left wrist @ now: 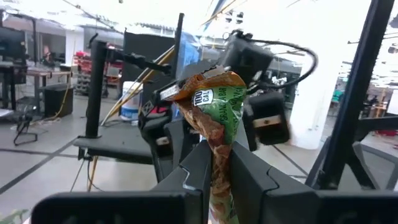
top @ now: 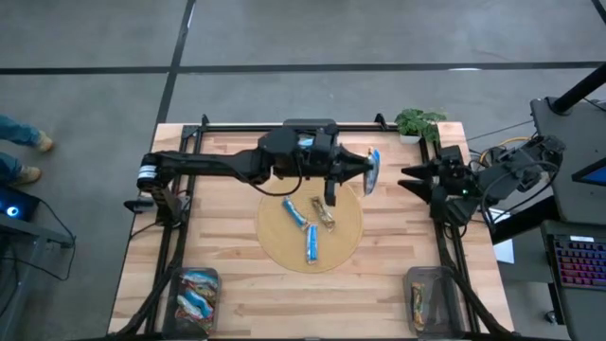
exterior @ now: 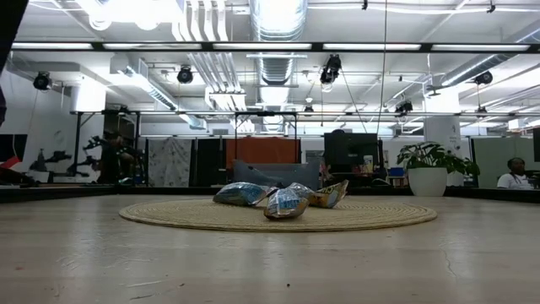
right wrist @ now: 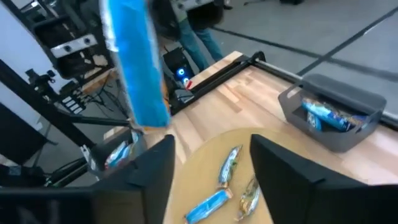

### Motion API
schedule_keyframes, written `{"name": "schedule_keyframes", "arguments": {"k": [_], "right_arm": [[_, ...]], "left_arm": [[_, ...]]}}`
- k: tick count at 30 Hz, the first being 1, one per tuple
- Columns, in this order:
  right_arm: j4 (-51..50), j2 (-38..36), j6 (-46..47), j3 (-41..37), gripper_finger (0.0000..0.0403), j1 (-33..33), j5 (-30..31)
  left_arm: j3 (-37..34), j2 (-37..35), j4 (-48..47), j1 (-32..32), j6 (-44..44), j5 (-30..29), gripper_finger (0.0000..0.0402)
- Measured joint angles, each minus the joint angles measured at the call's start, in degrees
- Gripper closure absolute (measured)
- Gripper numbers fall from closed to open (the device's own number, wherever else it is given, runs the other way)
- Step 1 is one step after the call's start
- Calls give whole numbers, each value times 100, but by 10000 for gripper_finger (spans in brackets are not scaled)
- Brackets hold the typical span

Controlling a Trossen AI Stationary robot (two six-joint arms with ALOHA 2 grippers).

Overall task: Pick and place Granola Bars by type
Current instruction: Put the yellow granola bar into the right black bin

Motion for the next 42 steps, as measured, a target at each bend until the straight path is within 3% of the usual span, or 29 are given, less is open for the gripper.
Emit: {"name": "schedule_keyframes", "arguments": {"k": [6,13,42], "right_arm": [[450,243,-613,0,151,0,102],[627,415,-642,0,120,0,103],[1657,964,-1008,0,121,-433,32]], "left_arm": [[127,197,17,12,6,2,372],[224,205,28,16,214,39,372],[236,205,129,14,144,312,372]]}}
